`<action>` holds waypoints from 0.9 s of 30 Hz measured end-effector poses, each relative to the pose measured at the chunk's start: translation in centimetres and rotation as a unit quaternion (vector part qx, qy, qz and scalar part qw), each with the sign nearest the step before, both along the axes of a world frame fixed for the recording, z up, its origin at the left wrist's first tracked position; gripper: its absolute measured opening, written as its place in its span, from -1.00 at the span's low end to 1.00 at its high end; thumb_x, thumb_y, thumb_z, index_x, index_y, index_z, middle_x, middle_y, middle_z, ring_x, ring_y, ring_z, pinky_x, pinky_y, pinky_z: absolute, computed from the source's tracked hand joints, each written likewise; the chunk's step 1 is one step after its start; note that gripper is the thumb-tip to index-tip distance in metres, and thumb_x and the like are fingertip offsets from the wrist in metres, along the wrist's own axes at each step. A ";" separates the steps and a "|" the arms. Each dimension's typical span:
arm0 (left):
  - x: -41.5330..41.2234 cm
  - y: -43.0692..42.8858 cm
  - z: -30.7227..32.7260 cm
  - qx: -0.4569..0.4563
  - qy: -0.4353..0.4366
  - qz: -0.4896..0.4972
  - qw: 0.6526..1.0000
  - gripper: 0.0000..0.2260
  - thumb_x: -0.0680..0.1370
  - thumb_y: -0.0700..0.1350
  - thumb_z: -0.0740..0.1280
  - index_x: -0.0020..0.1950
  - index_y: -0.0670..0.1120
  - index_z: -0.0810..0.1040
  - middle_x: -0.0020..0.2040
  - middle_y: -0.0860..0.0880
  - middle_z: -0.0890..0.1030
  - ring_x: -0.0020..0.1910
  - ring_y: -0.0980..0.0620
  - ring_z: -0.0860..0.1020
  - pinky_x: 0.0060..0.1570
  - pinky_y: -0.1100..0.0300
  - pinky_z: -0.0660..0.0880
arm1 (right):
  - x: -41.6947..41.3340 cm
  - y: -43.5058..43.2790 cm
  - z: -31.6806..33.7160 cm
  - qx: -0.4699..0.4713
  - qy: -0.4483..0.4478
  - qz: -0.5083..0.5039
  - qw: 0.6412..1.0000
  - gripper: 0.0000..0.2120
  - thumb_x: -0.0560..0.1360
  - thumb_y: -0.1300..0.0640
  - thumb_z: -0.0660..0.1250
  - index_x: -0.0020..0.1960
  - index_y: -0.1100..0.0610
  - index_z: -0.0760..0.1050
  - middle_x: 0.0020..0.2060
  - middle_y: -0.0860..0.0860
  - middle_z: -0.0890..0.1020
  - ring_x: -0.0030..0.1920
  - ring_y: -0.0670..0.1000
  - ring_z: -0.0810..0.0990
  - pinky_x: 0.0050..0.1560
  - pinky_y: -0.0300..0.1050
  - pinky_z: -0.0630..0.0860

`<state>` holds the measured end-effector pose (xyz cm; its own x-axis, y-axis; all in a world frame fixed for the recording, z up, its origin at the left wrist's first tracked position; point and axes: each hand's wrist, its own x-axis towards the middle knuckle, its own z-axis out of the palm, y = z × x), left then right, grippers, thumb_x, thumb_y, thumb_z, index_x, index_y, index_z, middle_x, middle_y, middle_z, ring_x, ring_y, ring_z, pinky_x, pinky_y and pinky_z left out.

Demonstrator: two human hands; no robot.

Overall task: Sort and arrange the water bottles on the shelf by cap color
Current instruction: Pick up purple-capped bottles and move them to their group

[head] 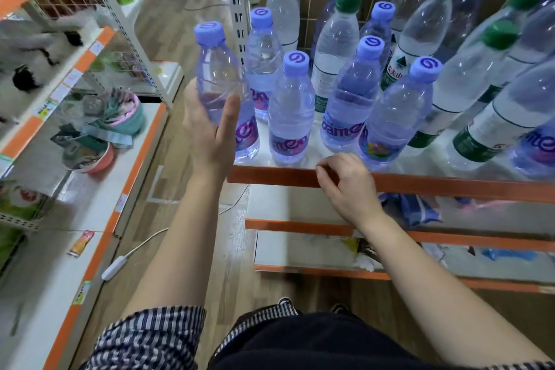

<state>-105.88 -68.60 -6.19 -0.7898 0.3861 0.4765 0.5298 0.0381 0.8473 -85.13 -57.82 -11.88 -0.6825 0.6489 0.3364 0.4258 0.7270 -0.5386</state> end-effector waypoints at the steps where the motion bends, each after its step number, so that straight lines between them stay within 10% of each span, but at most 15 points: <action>1: -0.1 0.4 -0.1 -0.011 -0.002 -0.010 1.000 -0.43 0.53 0.17 0.26 0.30 -0.28 0.41 0.05 -0.12 0.57 0.03 0.11 0.57 0.10 0.11 0.48 | 0.0 0.0 0.0 0.001 -0.001 -0.001 1.000 -0.92 0.52 0.21 0.38 -0.10 0.22 0.60 -0.19 0.12 0.61 -0.10 0.16 0.54 -0.06 -0.07 0.38; 5: 0.2 1.6 -1.8 -0.044 -0.007 -0.065 0.997 -0.38 0.55 0.13 0.27 0.40 -0.31 0.31 0.25 -0.31 0.48 0.25 -0.23 0.48 0.30 -0.08 0.37 | 0.2 -0.1 0.1 0.007 -0.006 -0.001 1.000 -0.92 0.52 0.21 0.37 -0.08 0.22 0.60 -0.18 0.10 0.61 -0.10 0.14 0.54 -0.06 -0.13 0.36; 10: 0.9 2.2 -2.7 -0.038 -0.014 -0.078 0.996 -0.33 0.55 0.16 0.25 0.49 -0.26 0.23 0.36 -0.22 0.41 0.35 -0.04 0.38 0.32 0.38 0.25 | 0.3 -0.1 0.3 0.002 -0.008 0.008 1.000 -0.92 0.51 0.23 0.38 -0.06 0.25 0.61 -0.17 0.11 0.61 -0.08 0.15 0.55 -0.03 -0.08 0.41; 17: 0.8 2.4 -1.9 -0.032 -0.014 -0.092 0.995 -0.38 0.52 0.13 0.28 0.43 -0.26 0.31 0.27 -0.25 0.48 0.28 -0.17 0.46 0.30 -0.06 0.38 | 0.8 0.2 1.6 -0.031 0.016 0.024 0.999 -0.88 0.55 0.21 0.36 0.01 0.26 0.61 -0.12 0.12 0.62 -0.03 0.15 0.58 0.03 0.02 0.48; 27: 2.8 3.7 0.2 0.005 -0.014 -0.012 1.000 -0.42 0.56 0.18 0.14 0.40 -0.23 0.34 0.26 -0.20 0.50 0.24 -0.10 0.49 0.24 0.06 0.40 | 2.7 1.8 4.9 -0.021 0.117 0.053 0.992 -0.90 0.56 0.21 0.32 -0.01 0.21 0.60 -0.12 0.05 0.62 -0.08 -0.02 0.56 -0.01 -0.14 0.50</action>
